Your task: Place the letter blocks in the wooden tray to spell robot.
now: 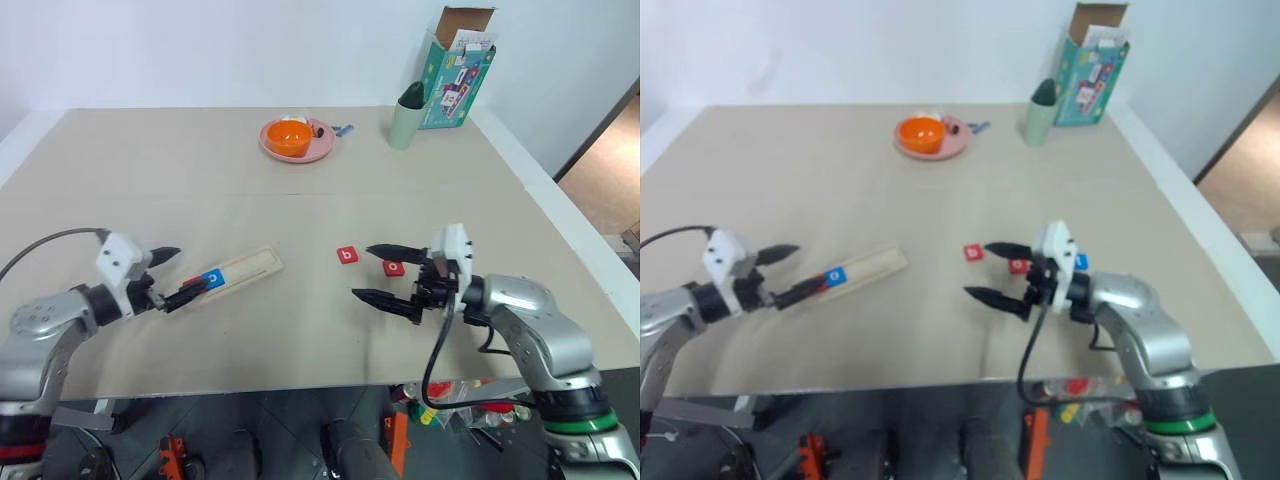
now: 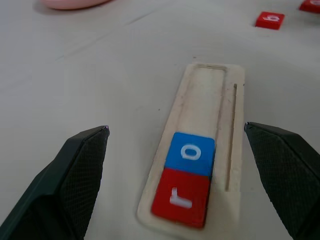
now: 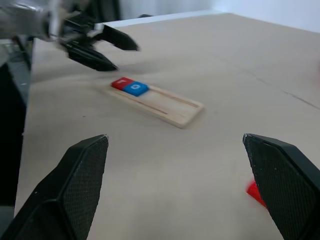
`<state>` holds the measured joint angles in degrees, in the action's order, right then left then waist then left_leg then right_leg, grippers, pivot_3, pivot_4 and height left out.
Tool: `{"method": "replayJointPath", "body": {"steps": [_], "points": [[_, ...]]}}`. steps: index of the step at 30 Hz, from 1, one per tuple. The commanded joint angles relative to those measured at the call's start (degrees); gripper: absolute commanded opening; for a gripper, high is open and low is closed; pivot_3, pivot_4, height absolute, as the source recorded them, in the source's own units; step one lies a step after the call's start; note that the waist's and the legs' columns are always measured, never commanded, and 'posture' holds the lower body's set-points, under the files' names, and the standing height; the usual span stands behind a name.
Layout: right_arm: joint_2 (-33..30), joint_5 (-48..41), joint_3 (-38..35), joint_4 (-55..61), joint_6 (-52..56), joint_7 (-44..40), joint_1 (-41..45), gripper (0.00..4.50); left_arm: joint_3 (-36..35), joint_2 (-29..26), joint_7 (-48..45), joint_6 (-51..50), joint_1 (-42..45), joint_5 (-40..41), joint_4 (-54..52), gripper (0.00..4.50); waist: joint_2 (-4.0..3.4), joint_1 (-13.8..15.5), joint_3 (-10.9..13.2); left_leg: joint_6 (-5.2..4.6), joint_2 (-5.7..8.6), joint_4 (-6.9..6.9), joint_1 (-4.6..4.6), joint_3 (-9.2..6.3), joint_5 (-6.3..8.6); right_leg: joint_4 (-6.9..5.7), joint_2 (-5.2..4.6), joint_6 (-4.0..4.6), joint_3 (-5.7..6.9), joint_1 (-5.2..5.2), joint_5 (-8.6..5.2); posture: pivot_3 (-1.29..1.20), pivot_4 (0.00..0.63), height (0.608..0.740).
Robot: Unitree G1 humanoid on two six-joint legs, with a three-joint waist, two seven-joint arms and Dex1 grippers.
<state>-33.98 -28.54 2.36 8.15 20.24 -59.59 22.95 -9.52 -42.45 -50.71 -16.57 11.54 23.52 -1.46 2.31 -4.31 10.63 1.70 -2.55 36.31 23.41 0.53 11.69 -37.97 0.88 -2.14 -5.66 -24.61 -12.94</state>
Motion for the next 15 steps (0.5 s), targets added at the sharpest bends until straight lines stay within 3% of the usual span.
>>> {"method": "replayJointPath", "body": {"steps": [1, 15], "points": [[1.0, 1.6, 0.4, -1.7, -2.9, -0.7, 2.3, 4.46, 0.7, 0.0, -0.7, 0.7, 2.5, -1.4, 2.6, 4.50, 0.00, 0.1, 0.0, -0.01, -0.01, 0.00, 0.02, -0.02, 0.04, -0.01, 0.01, -0.04, 0.01, -0.02, -0.02, 0.00, 0.150, 0.740], [3.1, 2.4, 1.2, 1.4, -1.5, 1.4, 1.6, 4.46, 5.4, 1.6, -4.7, -2.1, 4.8, -2.8, 5.7, 4.50, 0.00, 0.2, 0.0, -0.04, -0.01, 0.21, 0.59, -0.21, 0.12, -0.21, 0.06, -0.10, 0.09, -0.52, 0.00, 0.00, 0.150, 0.740]]}}
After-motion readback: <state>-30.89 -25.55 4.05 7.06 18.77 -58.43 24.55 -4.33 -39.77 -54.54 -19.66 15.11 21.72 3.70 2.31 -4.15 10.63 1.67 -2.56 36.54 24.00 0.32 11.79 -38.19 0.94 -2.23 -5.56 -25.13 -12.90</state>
